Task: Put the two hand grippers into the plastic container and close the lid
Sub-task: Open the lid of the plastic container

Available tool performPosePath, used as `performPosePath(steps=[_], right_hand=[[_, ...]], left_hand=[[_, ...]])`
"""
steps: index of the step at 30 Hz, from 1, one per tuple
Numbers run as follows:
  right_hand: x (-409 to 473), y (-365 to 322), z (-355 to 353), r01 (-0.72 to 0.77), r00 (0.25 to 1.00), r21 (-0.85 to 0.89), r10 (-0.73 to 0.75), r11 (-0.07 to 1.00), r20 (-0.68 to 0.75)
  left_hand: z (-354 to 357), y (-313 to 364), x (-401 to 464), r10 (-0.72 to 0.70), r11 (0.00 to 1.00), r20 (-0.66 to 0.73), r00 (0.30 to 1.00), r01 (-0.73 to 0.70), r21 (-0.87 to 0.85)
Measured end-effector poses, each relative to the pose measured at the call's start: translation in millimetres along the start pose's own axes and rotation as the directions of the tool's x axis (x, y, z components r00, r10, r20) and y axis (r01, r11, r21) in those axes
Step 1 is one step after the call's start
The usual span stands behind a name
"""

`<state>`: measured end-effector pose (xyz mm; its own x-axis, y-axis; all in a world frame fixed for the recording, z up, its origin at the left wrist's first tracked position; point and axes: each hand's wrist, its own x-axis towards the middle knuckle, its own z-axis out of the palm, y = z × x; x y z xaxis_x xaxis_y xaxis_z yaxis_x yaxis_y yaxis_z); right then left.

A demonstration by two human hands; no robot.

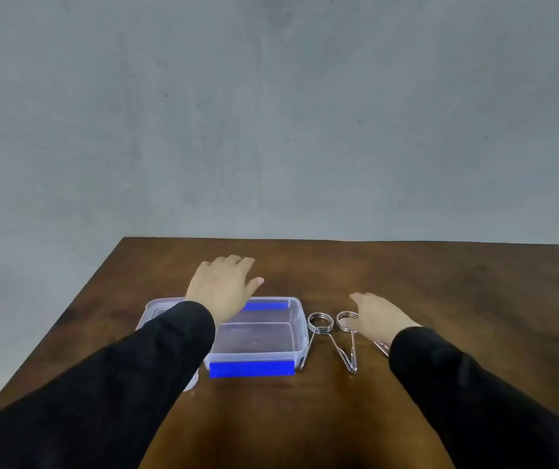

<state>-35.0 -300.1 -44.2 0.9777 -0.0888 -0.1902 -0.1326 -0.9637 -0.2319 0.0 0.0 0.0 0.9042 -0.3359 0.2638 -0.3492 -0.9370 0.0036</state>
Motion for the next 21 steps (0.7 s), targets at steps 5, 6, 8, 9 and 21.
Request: performPosePath(steps=[5, 6, 8, 9, 21], right_hand=[[-2, 20, 32, -0.132, 0.988, 0.002, 0.132, 0.991, 0.086], [-1, 21, 37, -0.144, 0.986, 0.013, 0.143, 0.989, 0.086], [2, 23, 43, -0.151, 0.988, 0.047, 0.149, 0.987, 0.045], [4, 25, 45, -0.157, 0.988, 0.057, 0.155, 0.986, 0.024], [21, 22, 25, 0.009, 0.963, 0.203, 0.046, 0.979, -0.267]], left_hand=[[27, -17, -27, -0.119, 0.979, 0.025, 0.993, 0.122, -0.163], [33, -20, -30, -0.156, 0.967, 0.055, 0.986, 0.163, -0.197], [43, -28, -37, -0.231, 0.933, 0.091, 0.969, 0.247, -0.263], [48, -31, -41, -0.259, 0.916, 0.108, 0.96, 0.279, -0.288], [85, -67, -72, -0.445, 0.725, 0.23, 0.866, 0.499, -0.475]])
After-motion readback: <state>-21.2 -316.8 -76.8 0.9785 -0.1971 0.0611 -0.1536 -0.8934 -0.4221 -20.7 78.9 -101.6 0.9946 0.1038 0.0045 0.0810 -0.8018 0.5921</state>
